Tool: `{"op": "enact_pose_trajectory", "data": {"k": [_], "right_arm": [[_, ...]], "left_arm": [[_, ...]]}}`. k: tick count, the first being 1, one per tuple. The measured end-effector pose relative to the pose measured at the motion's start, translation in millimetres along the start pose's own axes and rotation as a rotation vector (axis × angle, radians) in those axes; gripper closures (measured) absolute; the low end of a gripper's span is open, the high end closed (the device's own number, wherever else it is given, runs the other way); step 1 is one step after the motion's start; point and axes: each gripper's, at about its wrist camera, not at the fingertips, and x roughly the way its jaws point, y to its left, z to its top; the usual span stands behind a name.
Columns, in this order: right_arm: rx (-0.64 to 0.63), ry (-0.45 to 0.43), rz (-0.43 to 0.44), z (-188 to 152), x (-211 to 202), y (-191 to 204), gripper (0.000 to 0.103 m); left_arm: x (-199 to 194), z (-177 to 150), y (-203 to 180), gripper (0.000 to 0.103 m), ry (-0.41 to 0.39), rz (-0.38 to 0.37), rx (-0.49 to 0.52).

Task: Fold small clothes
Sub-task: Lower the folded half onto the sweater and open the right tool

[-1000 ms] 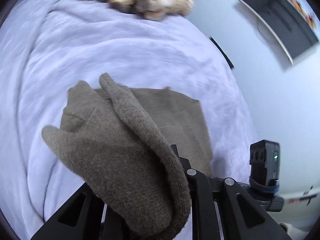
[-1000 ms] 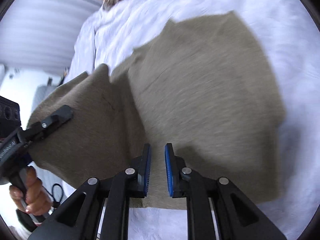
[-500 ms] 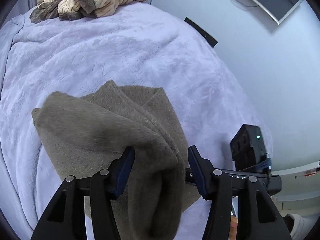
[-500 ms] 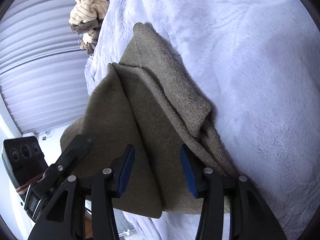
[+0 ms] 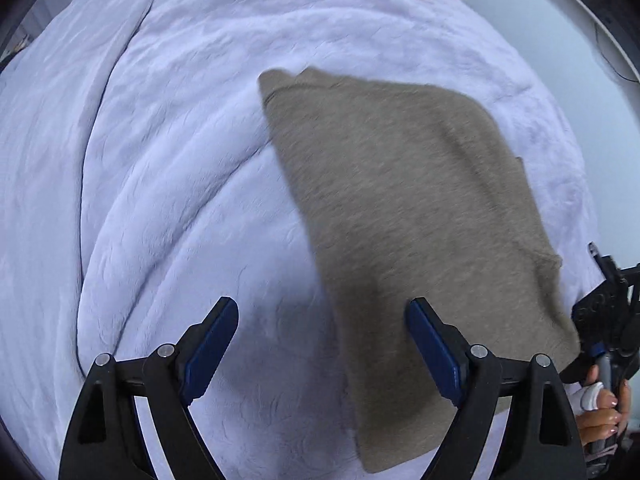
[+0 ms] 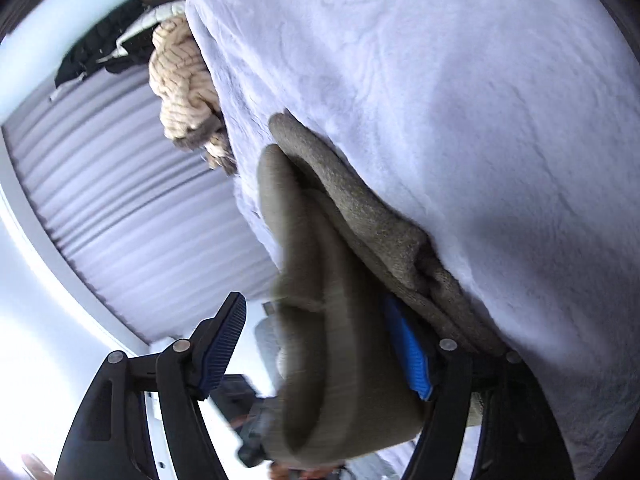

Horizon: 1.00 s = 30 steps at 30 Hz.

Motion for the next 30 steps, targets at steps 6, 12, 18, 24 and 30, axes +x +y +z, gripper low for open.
{"op": "enact_pose_trajectory", "data": {"k": [6,12,18,24,30], "right_arm": [[-0.142,0.068,-0.132,5,27,35,0.032],[-0.547,0.121,-0.496,-22,61,104,0.084],[-0.573,0.055,-0.654,-25,31,81,0.085],[-0.548,0.042,-0.714,-20,22,67,0.082],[-0.623,-0.013,-0.816,-37,-3,89,0.064]], "left_arm": [[6,-2,2,0.015,-0.012,-0.004,-0.008],[-12,7,-17,0.015,-0.080,0.015,0.086],[16,-2,-21,0.012,-0.003,-0.002,0.111],[14,-3,-15,0.007,0.001,0.015,0.086],[-12,-10,-14,0.018,-0.027,0.021,0.116]]}}
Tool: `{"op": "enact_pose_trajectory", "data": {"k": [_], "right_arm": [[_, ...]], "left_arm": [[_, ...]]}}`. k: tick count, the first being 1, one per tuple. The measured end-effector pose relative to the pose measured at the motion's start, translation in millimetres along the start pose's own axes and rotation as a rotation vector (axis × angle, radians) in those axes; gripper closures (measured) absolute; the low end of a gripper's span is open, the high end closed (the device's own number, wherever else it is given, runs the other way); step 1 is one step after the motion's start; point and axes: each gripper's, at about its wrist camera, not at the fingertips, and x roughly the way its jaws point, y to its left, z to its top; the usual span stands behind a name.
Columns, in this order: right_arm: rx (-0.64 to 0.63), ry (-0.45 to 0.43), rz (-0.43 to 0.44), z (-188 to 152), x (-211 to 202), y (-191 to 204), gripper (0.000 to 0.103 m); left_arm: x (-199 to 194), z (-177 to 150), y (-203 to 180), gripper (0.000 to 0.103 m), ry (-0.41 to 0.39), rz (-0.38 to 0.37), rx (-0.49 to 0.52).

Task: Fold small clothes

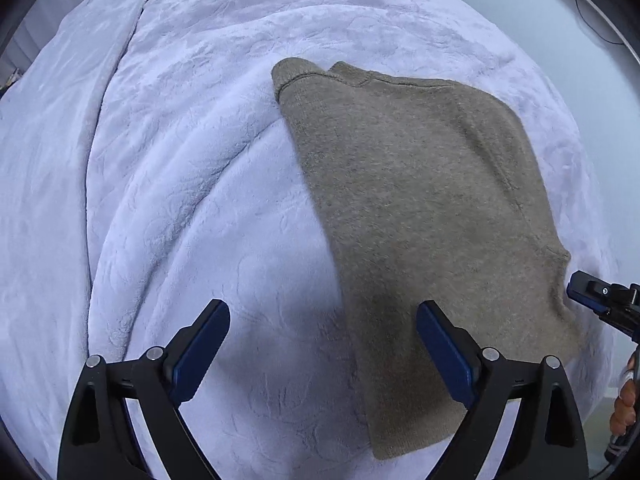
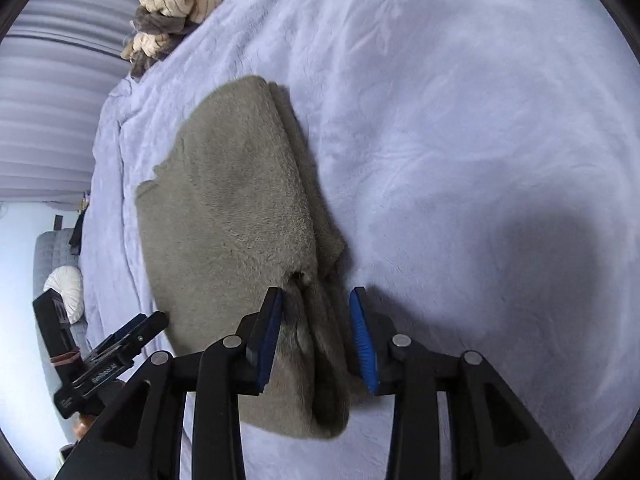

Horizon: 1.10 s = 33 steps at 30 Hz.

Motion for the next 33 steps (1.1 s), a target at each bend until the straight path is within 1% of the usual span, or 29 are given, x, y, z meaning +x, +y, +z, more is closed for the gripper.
{"op": "enact_pose_trajectory", "data": {"k": [1,2,4,5,8,11,13,15,16,17,18,20,24,30,33], "right_arm": [[-0.005,-0.011,0.001,-3,-7,0,0.067],[-0.013,-0.021,0.010,-5,-14,2,0.072],[-0.038,-0.027,0.042,-8,-24,10,0.078],[-0.063,-0.022,0.053,-11,-26,16,0.079],[-0.150,0.014,0.052,-24,-23,35,0.079],[-0.213,0.052,-0.019,-35,-11,43,0.080],[-0.207,0.074,-0.060,-38,-2,38,0.080],[-0.217,0.090,-0.145,-40,11,28,0.087],[-0.218,0.108,-0.172,-41,18,21,0.096],[-0.208,0.122,-0.175,-42,22,14,0.100],[-0.193,0.129,-0.170,-43,24,10,0.101],[-0.174,0.132,-0.157,-43,23,5,0.101],[-0.178,0.132,-0.169,-46,16,4,0.101],[-0.099,0.130,-0.143,-42,11,3,0.101],[-0.088,0.121,-0.139,-46,4,5,0.099]], "left_arm": [[-3,-4,0,0.034,0.005,-0.016,-0.001],[-3,-7,-3,0.039,0.019,-0.027,0.003],[0,-19,-12,0.054,0.042,-0.063,0.021],[2,-26,-15,0.055,0.052,-0.072,0.026],[14,-42,-26,0.055,0.097,-0.084,0.024],[25,-56,-35,0.054,0.123,-0.049,0.030],[25,-58,-36,0.049,0.121,-0.045,0.014],[24,-59,-34,0.045,0.126,-0.043,0.002],[24,-59,-34,0.045,0.130,-0.045,0.001],[24,-60,-34,0.045,0.136,-0.047,0.001],[24,-60,-34,0.045,0.139,-0.047,0.002],[18,-65,-29,0.045,0.140,-0.047,0.006],[12,-71,-26,0.045,0.147,-0.040,0.008],[4,-72,-31,0.045,0.148,-0.022,0.022],[1,-74,-32,0.045,0.148,-0.011,0.029]]}}
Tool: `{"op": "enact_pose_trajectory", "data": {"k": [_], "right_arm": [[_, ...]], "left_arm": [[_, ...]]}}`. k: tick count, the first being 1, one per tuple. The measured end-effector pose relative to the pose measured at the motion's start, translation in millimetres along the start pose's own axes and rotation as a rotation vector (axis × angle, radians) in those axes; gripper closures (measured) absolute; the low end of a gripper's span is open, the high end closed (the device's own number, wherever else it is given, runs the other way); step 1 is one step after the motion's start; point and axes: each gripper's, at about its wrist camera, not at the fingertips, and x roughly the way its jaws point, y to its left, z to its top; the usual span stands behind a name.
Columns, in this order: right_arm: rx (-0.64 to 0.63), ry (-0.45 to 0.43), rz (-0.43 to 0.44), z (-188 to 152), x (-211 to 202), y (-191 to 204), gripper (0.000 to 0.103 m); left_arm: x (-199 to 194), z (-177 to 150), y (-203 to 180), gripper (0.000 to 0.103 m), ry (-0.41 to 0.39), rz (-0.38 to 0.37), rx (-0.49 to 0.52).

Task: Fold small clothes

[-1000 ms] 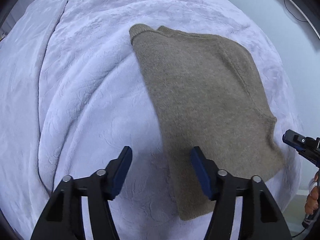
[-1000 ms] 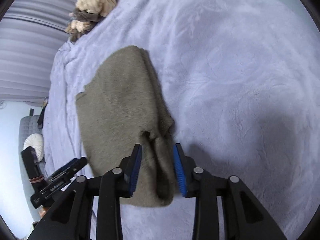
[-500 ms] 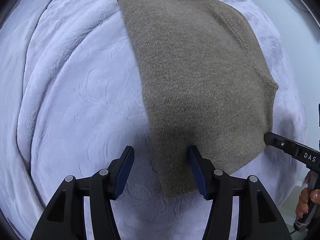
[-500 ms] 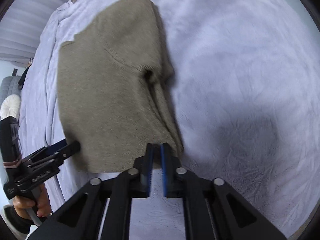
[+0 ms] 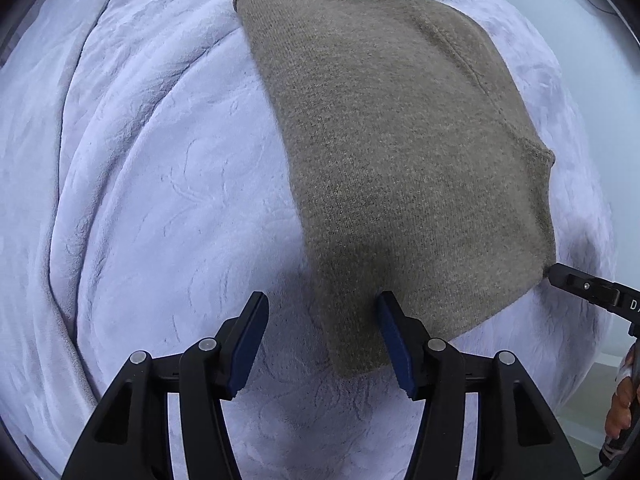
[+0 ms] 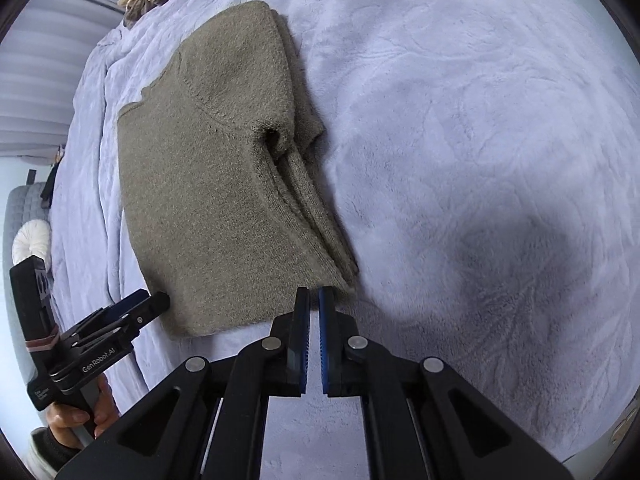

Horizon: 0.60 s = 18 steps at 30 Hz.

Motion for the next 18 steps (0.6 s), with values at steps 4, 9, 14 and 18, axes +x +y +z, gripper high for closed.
{"op": "enact_pose_trajectory", "data": {"k": [4,9,14,18], "right_arm": [[0.006,-0.008,0.005,-4,-6,-2,0.096],[0.035,-0.011,0.027,-8,-12,-7,0.096],[0.035,-0.018,0.042,-5,-16,-6,0.096],[0.034,-0.025,0.047,0,-18,-4,0.095]], "left_arm": [[-8,2,-5,0.045,0.001,0.007,-0.003],[-13,-1,-5,0.045,0.003,0.017,-0.013],[-24,-5,6,0.045,-0.008,0.030,-0.024],[-29,-1,12,0.028,-0.015,0.040,-0.041]]}}
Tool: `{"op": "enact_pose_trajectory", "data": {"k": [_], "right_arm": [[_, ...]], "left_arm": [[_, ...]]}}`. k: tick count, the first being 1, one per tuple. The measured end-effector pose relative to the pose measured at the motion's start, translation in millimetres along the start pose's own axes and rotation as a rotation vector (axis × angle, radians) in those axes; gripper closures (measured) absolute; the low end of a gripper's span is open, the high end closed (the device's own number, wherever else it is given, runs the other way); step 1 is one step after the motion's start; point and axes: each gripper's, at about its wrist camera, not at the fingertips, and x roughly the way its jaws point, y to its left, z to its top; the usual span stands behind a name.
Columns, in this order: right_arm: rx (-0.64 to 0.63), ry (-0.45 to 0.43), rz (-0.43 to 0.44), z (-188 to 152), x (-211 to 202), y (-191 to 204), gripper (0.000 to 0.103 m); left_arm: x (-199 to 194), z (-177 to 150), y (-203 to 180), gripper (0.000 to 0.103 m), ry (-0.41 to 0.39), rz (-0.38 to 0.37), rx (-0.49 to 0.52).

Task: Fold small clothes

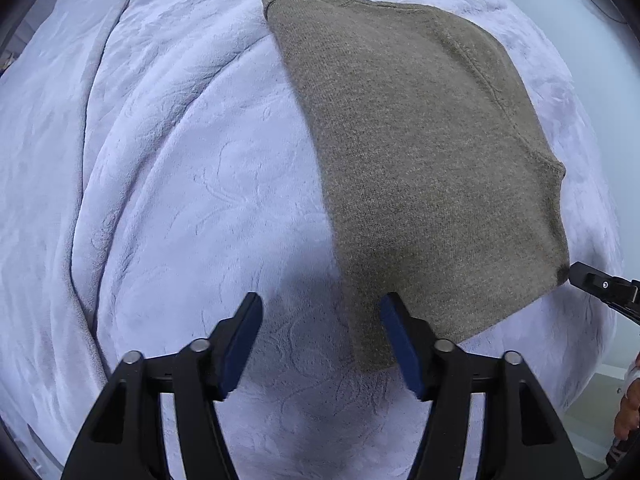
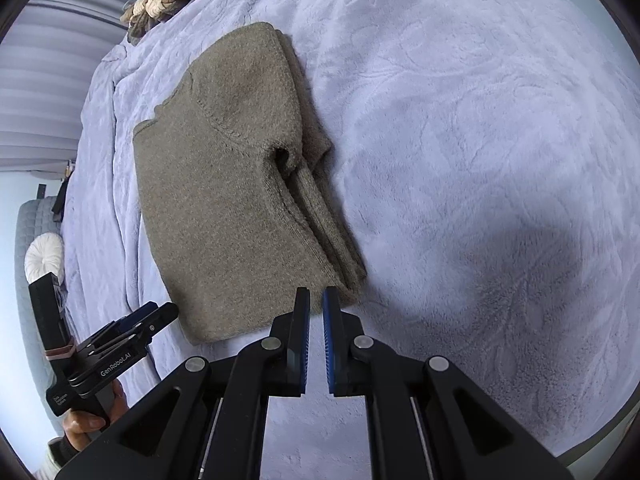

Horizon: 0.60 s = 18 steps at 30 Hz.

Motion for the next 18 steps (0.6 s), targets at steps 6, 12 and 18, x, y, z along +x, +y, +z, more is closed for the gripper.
{"op": "enact_pose_trajectory", "data": {"k": [6,12,18], "right_arm": [[-0.011,-0.005,0.003,10,-3,0,0.086],[-0.033,-0.025,0.008,31,-6,4,0.058],[-0.077,-0.020,0.012,56,-4,11,0.045]], "left_arm": [[-11,9,14,0.026,-0.031,-0.007,-0.055],[-19,22,26,0.001,-0.077,0.019,-0.088],[-22,49,32,0.001,-0.099,-0.001,-0.137]]}}
